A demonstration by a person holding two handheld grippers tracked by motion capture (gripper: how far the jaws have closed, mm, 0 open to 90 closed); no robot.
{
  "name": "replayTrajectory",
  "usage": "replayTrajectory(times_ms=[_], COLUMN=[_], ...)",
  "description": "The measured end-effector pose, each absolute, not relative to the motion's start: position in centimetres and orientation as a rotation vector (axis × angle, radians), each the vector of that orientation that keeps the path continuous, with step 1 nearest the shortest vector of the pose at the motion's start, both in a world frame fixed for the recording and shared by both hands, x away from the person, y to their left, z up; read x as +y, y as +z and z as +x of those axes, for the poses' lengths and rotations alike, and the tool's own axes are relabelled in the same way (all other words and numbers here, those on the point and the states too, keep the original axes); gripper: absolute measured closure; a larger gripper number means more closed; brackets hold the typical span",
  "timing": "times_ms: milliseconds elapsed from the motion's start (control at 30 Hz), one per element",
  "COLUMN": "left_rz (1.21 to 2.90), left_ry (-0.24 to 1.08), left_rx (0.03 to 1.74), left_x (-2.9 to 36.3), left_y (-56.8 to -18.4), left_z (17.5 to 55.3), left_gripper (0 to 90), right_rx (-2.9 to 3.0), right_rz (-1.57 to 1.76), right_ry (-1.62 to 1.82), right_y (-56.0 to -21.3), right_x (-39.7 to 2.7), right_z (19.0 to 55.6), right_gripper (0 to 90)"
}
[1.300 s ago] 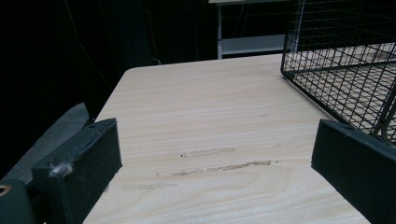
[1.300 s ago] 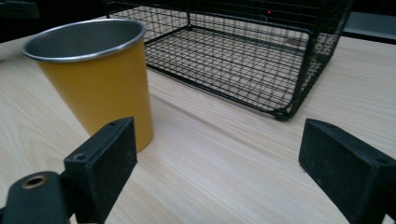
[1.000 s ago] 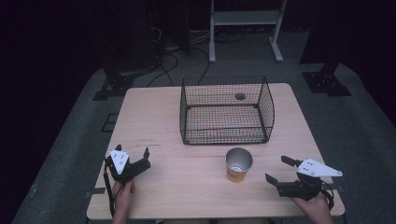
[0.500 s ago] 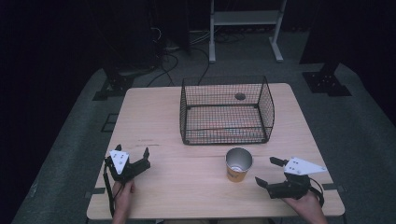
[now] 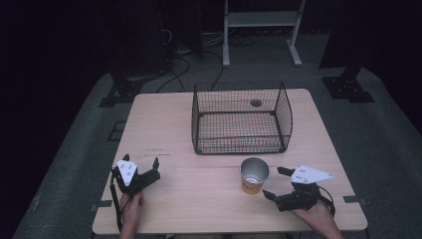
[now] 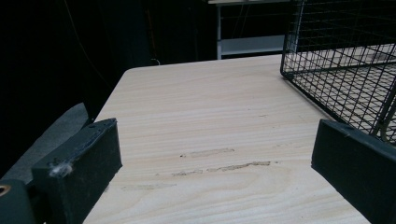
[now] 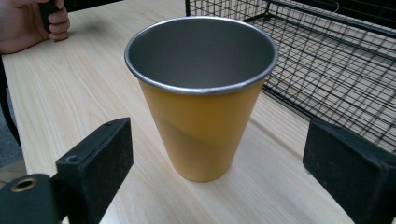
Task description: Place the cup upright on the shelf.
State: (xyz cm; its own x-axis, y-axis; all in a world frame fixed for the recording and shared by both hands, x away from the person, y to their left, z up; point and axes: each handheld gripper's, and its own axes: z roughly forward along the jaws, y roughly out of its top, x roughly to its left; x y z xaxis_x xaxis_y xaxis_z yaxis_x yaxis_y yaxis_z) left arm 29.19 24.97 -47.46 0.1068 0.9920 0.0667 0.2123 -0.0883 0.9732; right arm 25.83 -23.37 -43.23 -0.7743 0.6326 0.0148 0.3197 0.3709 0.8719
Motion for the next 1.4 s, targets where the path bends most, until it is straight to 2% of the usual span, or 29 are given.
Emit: replayTrajectory(times_ms=[133, 1400], left_rz=[1.472, 1.47], left_ry=[1.08, 1.079], left_rx=[1.254, 1.251], left_x=[25.0, 25.0], left_y=[-47.5, -47.5], left_z=[29.2, 29.2], left_gripper=[0.8, 0.8], right_rx=[2.343, 2.373], right_rz=[0.813, 0.828], right_ry=[1.353, 1.366], right_y=[-43.3, -44.3], right_x=[-22.6, -18.7], right_z=[26.2, 29.4], right_gripper=[1.7, 2.6])
